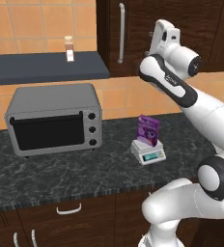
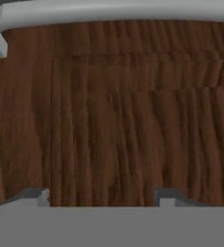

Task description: Pick the cereal and place it on the digital scale for weighing, and close the cabinet.

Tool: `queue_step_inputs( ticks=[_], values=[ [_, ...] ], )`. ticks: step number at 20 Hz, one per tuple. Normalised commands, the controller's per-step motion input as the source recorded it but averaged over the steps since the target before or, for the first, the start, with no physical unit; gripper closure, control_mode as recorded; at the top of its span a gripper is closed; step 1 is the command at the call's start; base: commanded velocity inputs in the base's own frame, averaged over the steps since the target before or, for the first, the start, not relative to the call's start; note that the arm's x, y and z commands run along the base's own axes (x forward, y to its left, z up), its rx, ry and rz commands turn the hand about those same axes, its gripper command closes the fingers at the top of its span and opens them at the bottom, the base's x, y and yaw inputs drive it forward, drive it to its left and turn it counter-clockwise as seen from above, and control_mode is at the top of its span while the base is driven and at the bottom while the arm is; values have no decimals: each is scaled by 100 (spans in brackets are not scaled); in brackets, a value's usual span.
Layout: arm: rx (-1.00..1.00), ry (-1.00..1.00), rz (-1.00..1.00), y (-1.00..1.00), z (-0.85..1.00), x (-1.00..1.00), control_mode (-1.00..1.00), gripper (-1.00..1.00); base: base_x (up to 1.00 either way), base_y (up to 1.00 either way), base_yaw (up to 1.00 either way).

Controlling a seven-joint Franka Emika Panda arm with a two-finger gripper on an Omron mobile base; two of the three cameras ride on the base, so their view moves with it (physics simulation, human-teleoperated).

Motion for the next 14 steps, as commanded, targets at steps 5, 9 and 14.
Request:
queue_step_inputs(
  ticks=[5, 9, 14],
  values=[
    [-5, -7, -7, -6, -15, 72, -100, -100, 0, 0, 0],
    [-3, -8, -6, -13, -35, 80, -100, -100, 0, 0, 0],
    [0, 6, -7, -36, -18, 65, -100, -100, 0, 0, 0]
  ],
)
